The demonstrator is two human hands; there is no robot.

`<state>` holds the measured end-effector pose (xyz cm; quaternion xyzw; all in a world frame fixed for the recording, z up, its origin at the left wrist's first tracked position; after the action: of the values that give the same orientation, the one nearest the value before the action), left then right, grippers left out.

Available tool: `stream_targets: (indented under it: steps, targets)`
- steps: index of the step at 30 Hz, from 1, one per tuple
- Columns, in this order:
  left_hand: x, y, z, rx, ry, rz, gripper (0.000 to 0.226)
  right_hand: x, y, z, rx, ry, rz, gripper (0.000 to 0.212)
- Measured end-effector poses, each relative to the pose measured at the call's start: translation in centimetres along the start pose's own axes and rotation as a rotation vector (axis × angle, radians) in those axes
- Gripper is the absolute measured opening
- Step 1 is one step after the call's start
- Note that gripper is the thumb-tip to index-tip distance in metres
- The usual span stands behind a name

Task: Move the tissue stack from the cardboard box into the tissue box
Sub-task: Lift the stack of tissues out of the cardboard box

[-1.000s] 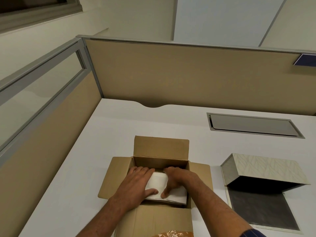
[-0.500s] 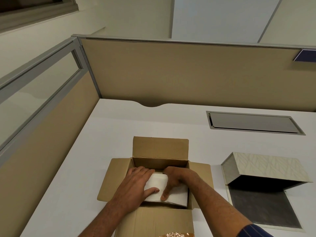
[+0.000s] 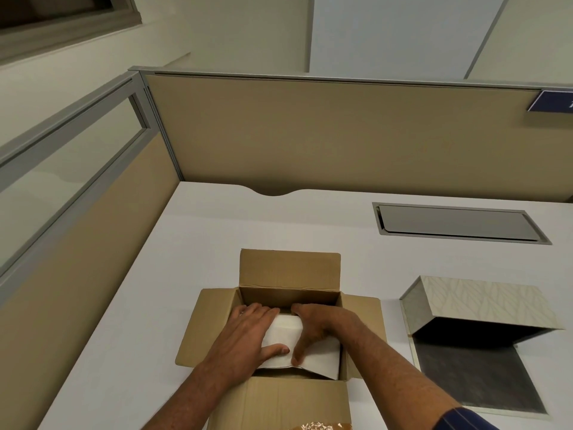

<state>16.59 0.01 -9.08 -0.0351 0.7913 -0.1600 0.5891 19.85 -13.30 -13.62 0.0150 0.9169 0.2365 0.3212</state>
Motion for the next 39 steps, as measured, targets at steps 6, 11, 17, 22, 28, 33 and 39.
stream_targets:
  steps: [6,11,17,22,28,33,39]
  targets:
    - [0.0,-0.1,0.1,0.001,0.013,0.006,0.08,0.0,-0.2,0.2,0.034,0.017,-0.005,0.096]
    - [0.1,0.0,0.2,0.012,0.012,0.003,0.081,0.0,-0.6,0.5,0.075,0.09,0.019,0.094]
    - [0.3,0.2,0.4,0.029,-0.005,-0.014,0.081,0.1,-0.7,0.4,0.087,0.119,0.063,0.088]
    - [0.5,0.3,0.5,0.026,0.0,-0.032,0.086,-0.2,-0.3,0.2,0.046,0.085,0.054,0.082]
    - [0.7,0.4,0.6,0.037,0.014,-0.006,0.092,0.0,0.0,-0.5,-0.027,0.025,-0.004,0.083]
    - [0.3,-0.1,0.7,0.043,0.033,0.007,0.098,-0.5,0.7,-1.4,-0.136,-0.117,-0.158,0.08]
    - [-0.1,-0.6,0.7,0.063,0.024,0.059,0.106,-0.6,2.3,-3.5,-0.286,-0.33,-0.378,0.074]
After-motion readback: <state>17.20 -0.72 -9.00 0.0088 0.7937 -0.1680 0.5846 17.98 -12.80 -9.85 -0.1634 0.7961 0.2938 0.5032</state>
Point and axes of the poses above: each hand's wrist, its own z-axis towards the middle knuckle, its own x-axis out of the palm, y = z × x, the point moved 9 cm from there along z, towards the middle knuckle, and after that the axes turned 10 degrees about -x, right-handed, at the moved point
